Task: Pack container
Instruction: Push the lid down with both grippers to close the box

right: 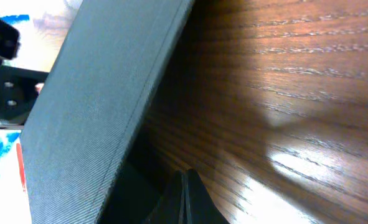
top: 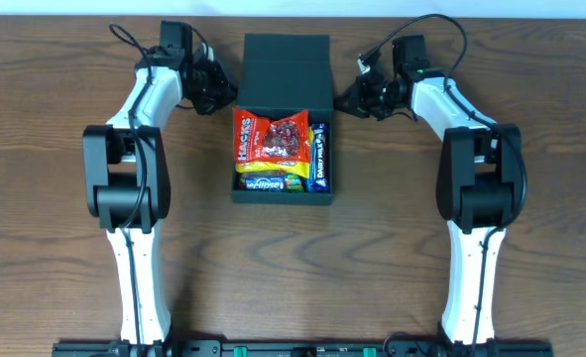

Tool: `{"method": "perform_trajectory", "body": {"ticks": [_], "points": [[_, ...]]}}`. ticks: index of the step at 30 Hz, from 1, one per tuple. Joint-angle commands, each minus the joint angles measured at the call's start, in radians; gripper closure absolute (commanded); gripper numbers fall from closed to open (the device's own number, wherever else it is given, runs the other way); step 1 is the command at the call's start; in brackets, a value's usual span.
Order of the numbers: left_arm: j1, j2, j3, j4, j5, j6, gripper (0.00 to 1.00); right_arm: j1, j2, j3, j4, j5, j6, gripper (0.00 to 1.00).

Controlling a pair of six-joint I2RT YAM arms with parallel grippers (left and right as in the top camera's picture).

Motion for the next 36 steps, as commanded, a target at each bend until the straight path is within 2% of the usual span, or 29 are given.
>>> {"method": "perform_trajectory", "body": {"ticks": [1,10,26,32,36], "points": [[0.006,0.030,0.010,0.013,0.028,-0.030,0.94,0.003,0.029,0.012,0.008,-0.019,0.041,0.99],[0.008,0.032,0.010,0.056,0.051,-0.059,0.94,0.003,0.074,0.013,0.142,-0.123,0.135,0.99],[0.048,0.032,0.012,0.059,0.098,-0.035,0.94,-0.004,0.072,0.013,0.444,-0.504,0.027,0.98],[0.085,0.032,0.061,0.076,0.166,-0.034,0.94,-0.004,0.056,0.013,0.453,-0.535,0.012,0.98],[0.086,0.032,0.145,0.079,0.220,0.007,0.94,-0.004,0.025,0.013,0.453,-0.550,-0.022,0.99]]}}
